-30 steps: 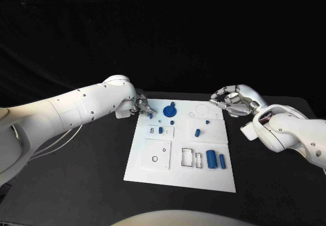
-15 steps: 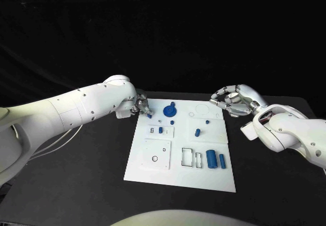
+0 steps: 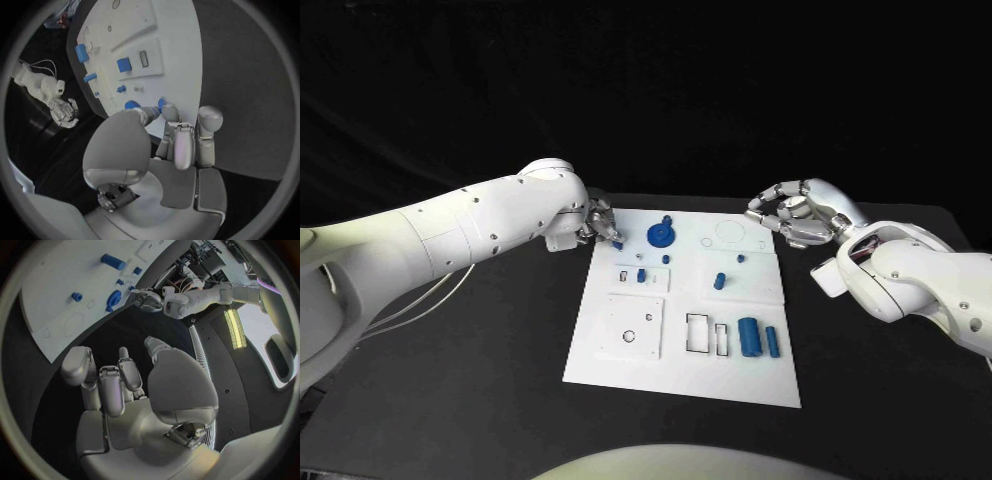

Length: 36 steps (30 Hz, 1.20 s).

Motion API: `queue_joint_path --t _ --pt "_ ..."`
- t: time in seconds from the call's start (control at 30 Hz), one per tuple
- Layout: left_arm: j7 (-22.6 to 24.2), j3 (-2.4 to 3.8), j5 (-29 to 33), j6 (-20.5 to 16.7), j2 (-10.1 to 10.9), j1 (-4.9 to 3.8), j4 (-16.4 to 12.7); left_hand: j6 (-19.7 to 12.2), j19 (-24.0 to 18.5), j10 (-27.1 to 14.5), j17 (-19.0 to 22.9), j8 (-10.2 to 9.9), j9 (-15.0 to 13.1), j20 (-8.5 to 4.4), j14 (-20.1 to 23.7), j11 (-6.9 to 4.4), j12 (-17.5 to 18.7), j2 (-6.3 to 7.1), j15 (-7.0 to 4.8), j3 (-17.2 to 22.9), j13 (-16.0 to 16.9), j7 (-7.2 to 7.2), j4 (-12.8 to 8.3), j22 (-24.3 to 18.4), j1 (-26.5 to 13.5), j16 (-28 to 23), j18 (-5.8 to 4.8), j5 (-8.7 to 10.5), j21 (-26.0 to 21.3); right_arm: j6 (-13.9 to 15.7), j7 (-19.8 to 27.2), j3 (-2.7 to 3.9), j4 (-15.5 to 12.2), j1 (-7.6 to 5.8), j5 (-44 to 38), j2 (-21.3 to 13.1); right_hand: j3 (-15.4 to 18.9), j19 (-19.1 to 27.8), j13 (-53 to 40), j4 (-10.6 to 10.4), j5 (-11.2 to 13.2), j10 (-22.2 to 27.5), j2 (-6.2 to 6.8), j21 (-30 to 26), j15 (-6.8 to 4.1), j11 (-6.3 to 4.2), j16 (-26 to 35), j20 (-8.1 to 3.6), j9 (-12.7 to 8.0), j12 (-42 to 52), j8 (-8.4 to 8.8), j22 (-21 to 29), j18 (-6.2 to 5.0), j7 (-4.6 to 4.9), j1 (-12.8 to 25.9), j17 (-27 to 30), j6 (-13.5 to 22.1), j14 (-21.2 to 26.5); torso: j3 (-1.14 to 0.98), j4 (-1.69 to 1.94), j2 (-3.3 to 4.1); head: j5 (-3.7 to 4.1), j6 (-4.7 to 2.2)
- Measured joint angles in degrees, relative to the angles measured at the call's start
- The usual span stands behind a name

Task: Assemble the parts on the task board

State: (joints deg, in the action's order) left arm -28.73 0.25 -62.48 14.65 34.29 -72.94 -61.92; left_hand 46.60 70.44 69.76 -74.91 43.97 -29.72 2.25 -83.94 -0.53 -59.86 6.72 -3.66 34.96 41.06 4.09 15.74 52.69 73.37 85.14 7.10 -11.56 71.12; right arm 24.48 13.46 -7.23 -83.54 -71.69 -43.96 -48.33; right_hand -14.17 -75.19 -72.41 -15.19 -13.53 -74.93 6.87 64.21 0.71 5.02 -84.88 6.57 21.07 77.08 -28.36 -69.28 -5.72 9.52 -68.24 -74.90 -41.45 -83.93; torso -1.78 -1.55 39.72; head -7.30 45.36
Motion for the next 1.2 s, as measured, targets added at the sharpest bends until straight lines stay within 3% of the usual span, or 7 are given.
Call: queue_joint_path --t 0.2,0.33,0.4,0.57,0.73,0.87,1.2 --pt "0.0 0.00 1.7 -1.1 2.1 0.02 -2.8 -0.1 0.7 0.5 0.0 0.5 0.0 0.01 0.0 -0.13 -0.8 0.12 0.00 0.5 0.6 0.07 0.5 0.9 0.0 0.2 -0.01 0.06 0.7 0.0 0.0 0.00 0.0 0.01 0.0 0.0 0.0 0.0 0.0 0.0 0.0 0.0 0.00 0.0 0.00 0.00 0.0 0.00 0.0 0.0 0.00 0.0 0.00 0.00 0.0 0.0 0.0 0.0 -0.01 -0.01 -0.02 -0.05 -0.04" --pt "0.0 0.02 3.2 -2.2 4.1 0.06 -6.2 0.2 1.5 1.6 0.0 2.5 0.0 -0.19 -0.2 -0.59 -1.7 1.76 -0.24 1.2 1.5 -0.16 1.2 2.4 -0.9 0.5 -0.01 0.06 1.7 0.0 0.0 0.00 0.0 0.01 0.0 -0.1 0.0 0.0 0.0 0.0 0.0 0.0 0.00 0.0 0.00 0.00 0.0 0.00 0.0 0.0 0.00 0.0 0.00 0.00 0.0 0.0 0.0 0.0 0.00 0.01 -0.03 -0.05 -0.06" --pt "0.1 0.03 3.8 -2.9 5.1 0.10 -8.0 0.2 1.8 2.0 0.0 2.5 0.0 -0.29 0.0 -0.40 -2.0 2.23 -0.43 3.6 1.9 -0.23 -0.8 3.0 -1.3 0.7 0.00 0.08 2.0 0.0 0.0 0.00 0.0 0.01 0.0 -0.1 0.0 0.0 0.0 0.0 0.0 0.0 0.00 0.0 0.00 0.00 0.0 0.00 0.0 0.0 0.00 0.0 0.00 0.00 0.0 0.0 0.0 0.0 0.02 0.04 -0.04 -0.03 -0.07" --pt "0.5 0.05 4.9 -5.1 7.5 0.27 -12.6 0.3 2.4 2.7 0.0 3.0 0.0 -0.30 0.0 -0.61 -2.4 2.49 -0.43 4.0 2.6 -0.23 -0.4 4.2 -1.6 0.9 -0.01 0.12 2.6 -0.1 0.0 0.00 0.0 0.01 0.0 -0.2 0.0 0.0 0.0 0.0 0.0 0.0 0.00 0.0 0.00 0.00 0.0 0.00 0.0 0.0 0.00 0.0 0.00 0.00 0.0 0.0 0.0 0.0 0.03 0.09 -0.06 -0.09 -0.03" --pt "0.6 0.05 5.4 -6.1 8.8 0.57 -14.9 0.4 2.6 3.2 0.0 3.1 0.0 -0.50 0.0 -0.72 -3.1 2.94 -0.43 4.3 3.2 -0.30 -0.2 4.6 -2.1 0.9 0.00 0.12 2.9 -0.1 0.0 0.00 0.0 0.01 0.0 -0.2 0.2 0.0 0.0 -0.2 0.0 0.0 -0.01 -0.2 0.00 0.00 0.0 0.00 0.0 0.0 0.00 0.1 0.00 0.00 0.0 0.0 0.0 0.0 0.03 0.07 -0.08 -0.24 -0.01" --pt "0.7 0.05 5.3 -6.6 9.6 1.13 -16.4 0.4 2.6 3.4 0.0 3.2 0.0 -0.51 -0.1 -0.91 -3.1 3.16 -0.51 4.6 3.3 -0.30 -0.5 4.8 -2.3 0.9 -0.01 0.18 3.1 -0.1 0.0 0.00 0.0 0.01 0.1 -0.3 0.2 0.0 0.0 -0.2 0.0 0.0 -0.31 -0.2 0.00 0.00 0.0 0.00 0.0 0.0 0.00 0.1 0.00 0.00 0.3 0.0 0.0 0.0 0.03 0.05 -0.09 -0.36 -0.01" --pt "0.7 -0.01 2.6 -6.9 10.5 3.46 -18.9 0.4 2.6 3.8 0.0 3.5 0.0 -0.51 -0.2 -0.90 -3.4 3.25 -0.64 4.7 3.6 -0.31 -0.6 5.0 -2.4 0.9 -0.01 0.26 3.1 -0.1 0.0 0.00 0.0 0.06 0.1 -0.4 0.2 0.0 0.0 -0.2 0.0 0.0 -0.31 -0.2 0.00 0.00 0.0 0.00 0.0 0.0 0.00 0.1 0.00 0.00 0.3 0.0 0.0 0.0 0.07 0.10 -0.08 -0.61 -0.06"
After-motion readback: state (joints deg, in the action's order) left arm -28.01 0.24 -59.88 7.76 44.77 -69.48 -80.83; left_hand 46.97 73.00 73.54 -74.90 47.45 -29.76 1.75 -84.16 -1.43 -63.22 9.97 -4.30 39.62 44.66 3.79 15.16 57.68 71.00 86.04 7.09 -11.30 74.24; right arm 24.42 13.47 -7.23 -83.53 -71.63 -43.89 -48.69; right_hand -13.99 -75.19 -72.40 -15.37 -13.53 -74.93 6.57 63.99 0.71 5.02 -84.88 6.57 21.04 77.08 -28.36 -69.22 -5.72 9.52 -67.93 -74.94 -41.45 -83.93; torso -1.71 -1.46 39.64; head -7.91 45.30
